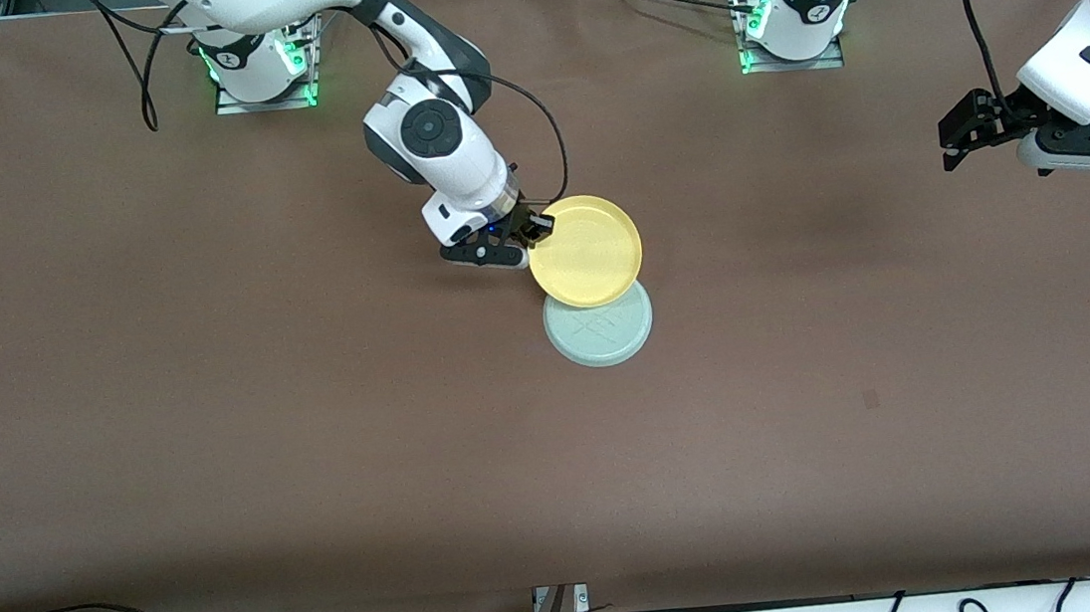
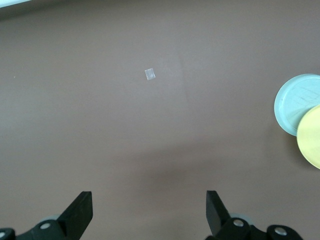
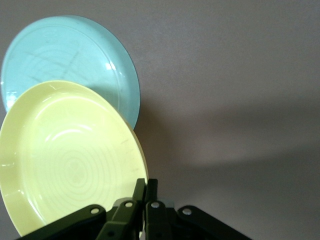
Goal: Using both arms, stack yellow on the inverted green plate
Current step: 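Carry the yellow plate over the green plate and lower it on top, then open the right gripper to release the yellow plate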
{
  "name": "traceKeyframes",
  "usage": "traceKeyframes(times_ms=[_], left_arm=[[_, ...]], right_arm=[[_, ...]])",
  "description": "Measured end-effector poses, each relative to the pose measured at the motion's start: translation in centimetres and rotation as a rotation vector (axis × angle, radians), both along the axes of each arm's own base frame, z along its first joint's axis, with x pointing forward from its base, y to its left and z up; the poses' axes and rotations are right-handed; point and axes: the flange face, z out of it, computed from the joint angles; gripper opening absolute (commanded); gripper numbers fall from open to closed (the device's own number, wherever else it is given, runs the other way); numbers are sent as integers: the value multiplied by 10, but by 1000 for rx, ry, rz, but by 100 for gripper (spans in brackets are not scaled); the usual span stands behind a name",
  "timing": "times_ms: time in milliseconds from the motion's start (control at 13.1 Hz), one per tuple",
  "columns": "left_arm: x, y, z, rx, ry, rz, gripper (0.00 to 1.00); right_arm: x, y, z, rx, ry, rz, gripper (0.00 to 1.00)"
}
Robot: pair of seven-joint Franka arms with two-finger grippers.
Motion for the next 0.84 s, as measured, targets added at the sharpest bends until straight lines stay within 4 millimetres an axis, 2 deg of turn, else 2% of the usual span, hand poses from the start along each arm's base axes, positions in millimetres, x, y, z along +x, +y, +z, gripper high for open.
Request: traceKeyframes(times_ms=[152,457,838], left_arm=[[0,0,0,0,0,0,100],[0,-1,0,0,1,-2,100],[1,-2,-1,0,3,-4,100]], right_arm=[[4,1,-13,-11,-26,-15,0],[31,7,-1,20,-62,-55,0],[41,14,2,39,-68,-79,0]])
